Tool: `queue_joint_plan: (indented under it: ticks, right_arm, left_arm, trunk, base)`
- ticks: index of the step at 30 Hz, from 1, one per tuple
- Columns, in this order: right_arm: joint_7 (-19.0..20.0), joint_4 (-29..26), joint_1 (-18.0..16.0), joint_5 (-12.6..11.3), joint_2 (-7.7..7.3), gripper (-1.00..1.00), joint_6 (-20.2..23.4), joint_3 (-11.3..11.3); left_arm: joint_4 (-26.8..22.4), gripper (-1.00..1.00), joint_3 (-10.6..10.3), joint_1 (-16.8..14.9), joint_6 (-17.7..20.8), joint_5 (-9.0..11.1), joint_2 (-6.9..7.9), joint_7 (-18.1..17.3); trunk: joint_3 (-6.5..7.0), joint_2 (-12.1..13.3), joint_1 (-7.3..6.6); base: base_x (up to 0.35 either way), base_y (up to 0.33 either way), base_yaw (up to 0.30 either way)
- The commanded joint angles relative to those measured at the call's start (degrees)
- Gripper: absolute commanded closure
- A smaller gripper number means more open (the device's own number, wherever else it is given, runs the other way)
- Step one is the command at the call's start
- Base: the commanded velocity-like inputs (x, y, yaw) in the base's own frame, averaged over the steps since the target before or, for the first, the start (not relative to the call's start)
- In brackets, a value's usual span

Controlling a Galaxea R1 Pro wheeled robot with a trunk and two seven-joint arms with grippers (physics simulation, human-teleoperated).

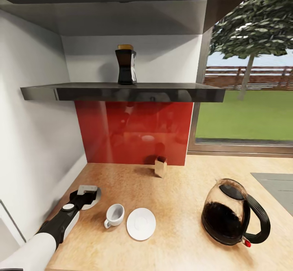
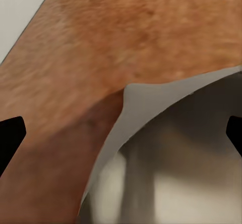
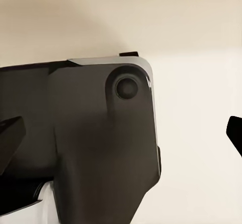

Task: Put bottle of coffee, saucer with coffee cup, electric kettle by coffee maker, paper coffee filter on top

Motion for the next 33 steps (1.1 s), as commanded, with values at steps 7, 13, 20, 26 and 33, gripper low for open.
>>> queue_joint_plan:
  ticks: [7, 13, 20, 26, 33]
  right_arm:
    - [0.0, 0.1, 0.0, 0.0, 0.02, -1.00, -0.2, -0.4]
    - [0.0, 0.1, 0.0, 0.0, 0.02, -1.00, -0.2, -0.5]
    - [0.0, 0.1, 0.0, 0.0, 0.02, -1.00, -0.2, -0.5]
    - [0.0, 0.1, 0.0, 0.0, -0.05, -1.00, -0.2, -0.5]
    - [0.0, 0.1, 0.0, 0.0, -0.15, -1.00, -0.2, -0.4]
  left_arm:
    - [0.0, -1.00, -0.1, 0.0, 0.0, -0.2, -0.02, 0.1]
    - [0.0, -1.00, -0.1, 0.0, 0.0, -0.2, -0.01, 0.1]
    - [0.1, -1.00, -0.2, 0.0, 0.0, -0.2, -0.06, 0.1]
    - [0.1, -1.00, -0.3, 0.1, -0.1, -0.2, -0.07, 0.1]
    - [0.1, -1.00, -0.4, 0.1, -0.1, -0.2, -0.15, 0.1]
  trunk:
    - [-0.02, 0.0, 0.02]
    - [-0.02, 0.0, 0.02]
    - [-0.02, 0.0, 0.02]
    - [-0.02, 0.0, 0.02]
    - [-0.02, 0.0, 0.02]
  base:
    - [0.000, 0.002, 0.000]
    - [0.000, 0.065, 0.000]
    - [0.000, 0.035, 0.000]
    - [0.066, 0.001, 0.000]
    - [0.043, 0.000, 0.000]
